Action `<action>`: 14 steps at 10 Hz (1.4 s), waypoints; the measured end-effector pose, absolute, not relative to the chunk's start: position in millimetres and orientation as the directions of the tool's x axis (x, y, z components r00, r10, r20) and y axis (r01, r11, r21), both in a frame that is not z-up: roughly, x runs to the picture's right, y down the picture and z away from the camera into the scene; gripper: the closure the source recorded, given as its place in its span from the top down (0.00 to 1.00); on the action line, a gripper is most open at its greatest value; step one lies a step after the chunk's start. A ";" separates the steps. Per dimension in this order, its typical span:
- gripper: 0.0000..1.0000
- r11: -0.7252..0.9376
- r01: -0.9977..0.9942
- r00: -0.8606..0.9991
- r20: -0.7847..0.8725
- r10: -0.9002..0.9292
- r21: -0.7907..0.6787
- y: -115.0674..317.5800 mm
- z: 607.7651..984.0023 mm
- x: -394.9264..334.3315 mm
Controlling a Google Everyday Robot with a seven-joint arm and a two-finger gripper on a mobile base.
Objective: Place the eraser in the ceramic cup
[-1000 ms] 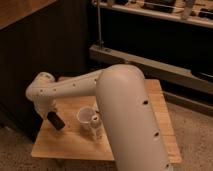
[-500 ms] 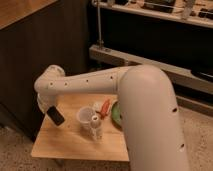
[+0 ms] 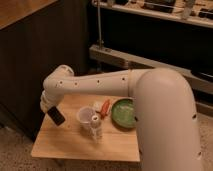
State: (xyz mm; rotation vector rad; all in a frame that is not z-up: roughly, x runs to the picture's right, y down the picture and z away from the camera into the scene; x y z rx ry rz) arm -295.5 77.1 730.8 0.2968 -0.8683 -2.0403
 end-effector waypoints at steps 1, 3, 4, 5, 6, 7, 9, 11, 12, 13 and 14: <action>0.00 -0.368 0.632 -0.582 0.103 -0.807 0.682 74.5 728.6 -291.3; 0.00 -0.355 0.630 -0.564 0.092 -0.821 0.691 68.9 725.7 -282.0; 0.00 -0.352 0.629 -0.557 0.087 -0.826 0.693 67.0 724.7 -279.5; 0.00 -0.346 0.623 -0.548 0.076 -0.833 0.702 64.7 722.1 -277.7; 0.00 -0.340 0.620 -0.541 0.071 -0.838 0.707 62.3 721.7 -274.2; 0.00 -0.334 0.616 -0.533 0.065 -0.844 0.713 59.8 720.9 -271.9; 0.00 -0.322 0.610 -0.514 0.052 -0.856 0.724 53.2 718.3 -265.5; 0.00 -0.311 0.611 -0.496 0.045 -0.867 0.728 47.5 715.9 -256.2; 0.00 -0.307 0.610 -0.489 0.042 -0.871 0.730 45.0 714.6 -251.3; 0.00 -0.306 0.608 -0.485 0.038 -0.874 0.733 42.7 713.1 -246.8; 0.00 -0.304 0.606 -0.480 0.033 -0.876 0.735 41.1 711.8 -243.2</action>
